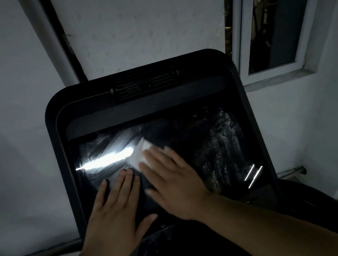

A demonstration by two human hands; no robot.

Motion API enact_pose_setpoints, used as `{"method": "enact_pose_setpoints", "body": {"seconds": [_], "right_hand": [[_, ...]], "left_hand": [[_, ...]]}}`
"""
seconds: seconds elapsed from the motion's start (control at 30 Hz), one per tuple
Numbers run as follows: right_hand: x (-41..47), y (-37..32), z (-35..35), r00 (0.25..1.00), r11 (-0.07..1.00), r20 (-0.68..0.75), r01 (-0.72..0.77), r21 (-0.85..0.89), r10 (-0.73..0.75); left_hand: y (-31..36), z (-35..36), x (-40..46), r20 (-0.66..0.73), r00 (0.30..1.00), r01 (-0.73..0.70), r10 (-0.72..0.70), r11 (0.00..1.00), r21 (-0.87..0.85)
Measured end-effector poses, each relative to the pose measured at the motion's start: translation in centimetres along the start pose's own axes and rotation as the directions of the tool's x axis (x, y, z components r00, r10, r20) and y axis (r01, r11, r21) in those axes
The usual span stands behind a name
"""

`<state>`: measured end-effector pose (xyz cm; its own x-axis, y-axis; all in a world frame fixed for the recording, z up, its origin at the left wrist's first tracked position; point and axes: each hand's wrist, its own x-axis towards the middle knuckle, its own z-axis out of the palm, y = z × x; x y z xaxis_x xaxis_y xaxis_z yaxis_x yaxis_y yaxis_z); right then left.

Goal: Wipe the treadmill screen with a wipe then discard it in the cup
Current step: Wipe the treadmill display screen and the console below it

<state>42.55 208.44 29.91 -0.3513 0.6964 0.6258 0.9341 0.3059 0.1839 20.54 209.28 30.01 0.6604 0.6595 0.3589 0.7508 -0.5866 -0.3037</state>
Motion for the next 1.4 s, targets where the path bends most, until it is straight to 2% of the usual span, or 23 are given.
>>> {"method": "enact_pose_setpoints", "body": {"seconds": [0.13, 0.2, 0.27, 0.33, 0.37, 0.4, 0.43, 0.5, 0.57, 0.63, 0.7, 0.77, 0.8, 0.83, 0.93, 1.0, 1.03, 1.13, 1.23, 1.3, 1.4], "right_hand": [[-5.4, 1.7, -0.2, 0.974, 0.972, 0.069, 0.221, -0.075, -0.216], [-5.3, 3.7, -0.4, 0.977, 0.968, 0.082, 0.209, -0.141, -0.199], [-3.7, 5.8, -1.1, 0.999, 0.981, 0.024, -0.031, -0.190, 0.036], [-2.4, 6.5, -1.8, 0.935, 0.924, 0.012, -0.347, -0.159, 0.353], [-2.2, 5.9, -1.9, 0.895, 0.889, 0.018, -0.441, -0.125, 0.446], [-2.6, 4.7, -1.6, 0.884, 0.881, 0.023, -0.464, -0.087, 0.468], [-3.3, 3.1, -1.2, 0.907, 0.907, 0.035, -0.417, -0.053, 0.419], [-5.9, 0.3, -0.4, 0.981, 0.983, 0.077, -0.178, -0.036, 0.180], [-7.7, 0.7, -0.4, 0.994, 0.996, 0.104, -0.014, -0.084, 0.023], [-8.0, 3.2, -0.7, 0.991, 0.982, 0.100, -0.076, -0.173, 0.094], [-7.3, 5.7, -1.4, 0.955, 0.939, 0.066, -0.268, -0.217, 0.288], [-6.7, 5.5, -1.8, 0.900, 0.891, 0.070, -0.410, -0.195, 0.429], [-6.8, 4.3, -1.6, 0.894, 0.889, 0.074, -0.425, -0.172, 0.442], [-7.1, 2.5, -1.2, 0.910, 0.909, 0.084, -0.393, -0.136, 0.406], [-10.0, -3.4, 0.6, 0.985, 0.989, 0.099, -0.133, -0.066, 0.139], [-11.7, -3.2, 1.1, 0.995, 0.995, 0.071, -0.065, -0.081, 0.071], [-12.0, -2.1, 1.0, 0.992, 0.989, 0.071, -0.096, -0.111, 0.105], [-11.8, 3.3, -0.3, 0.937, 0.916, 0.064, -0.319, -0.244, 0.344], [-11.1, 4.7, -1.2, 0.848, 0.831, 0.009, -0.518, -0.201, 0.531], [-11.3, 2.1, -0.4, 0.879, 0.872, 0.002, -0.472, -0.133, 0.476], [-13.4, -1.6, 0.6, 0.971, 0.969, 0.038, -0.230, -0.093, 0.234]], "left_hand": [[-0.3, -0.2, 0.0, 0.002, 1.000, -0.009, 0.009, 1.000, 0.024], [-0.3, -0.3, 0.0, 0.001, 1.000, -0.012, 0.012, 0.999, 0.032], [-0.4, -0.4, 0.1, 0.003, 1.000, -0.013, 0.013, 0.999, 0.040], [-0.3, -0.4, 0.1, 0.011, 1.000, -0.013, 0.012, 0.999, 0.037], [-0.2, -0.4, 0.1, 0.014, 1.000, -0.010, 0.010, 0.999, 0.031], [-0.2, -0.3, 0.1, 0.016, 1.000, -0.007, 0.006, 1.000, 0.023], [-0.1, -0.3, 0.1, 0.015, 1.000, -0.004, 0.004, 1.000, 0.017], [-0.2, -0.3, 0.1, 0.005, 1.000, -0.008, 0.008, 1.000, 0.015], [-0.2, -0.3, 0.1, 0.000, 1.000, -0.018, 0.018, 1.000, 0.020], [-0.3, -0.4, 0.1, 0.002, 1.000, -0.018, 0.018, 1.000, 0.021], [-0.3, -0.4, 0.1, 0.011, 1.000, -0.013, 0.012, 1.000, 0.019], [-0.2, -0.4, 0.1, 0.014, 1.000, -0.008, 0.008, 1.000, 0.014], [-0.1, -0.4, 0.1, 0.012, 1.000, -0.007, 0.007, 1.000, 0.010], [-0.1, -0.3, 0.2, 0.007, 1.000, -0.006, 0.006, 1.000, 0.006], [0.0, -0.2, 0.1, -0.013, 1.000, -0.013, 0.013, 1.000, 0.008], [-0.1, -0.2, 0.0, -0.019, 1.000, -0.019, 0.019, 1.000, 0.005], [-0.2, -0.3, 0.0, -0.014, 1.000, -0.020, 0.020, 1.000, 0.004], [-0.3, -0.4, 0.0, 0.015, 1.000, -0.018, 0.018, 1.000, 0.012], [-0.2, -0.3, 0.1, 0.029, 1.000, 0.000, 0.000, 1.000, 0.006], [-0.2, -0.2, 0.1, 0.028, 1.000, 0.000, 0.000, 1.000, 0.001], [-0.1, -0.2, 0.1, 0.012, 1.000, -0.010, 0.010, 1.000, 0.001]]}}
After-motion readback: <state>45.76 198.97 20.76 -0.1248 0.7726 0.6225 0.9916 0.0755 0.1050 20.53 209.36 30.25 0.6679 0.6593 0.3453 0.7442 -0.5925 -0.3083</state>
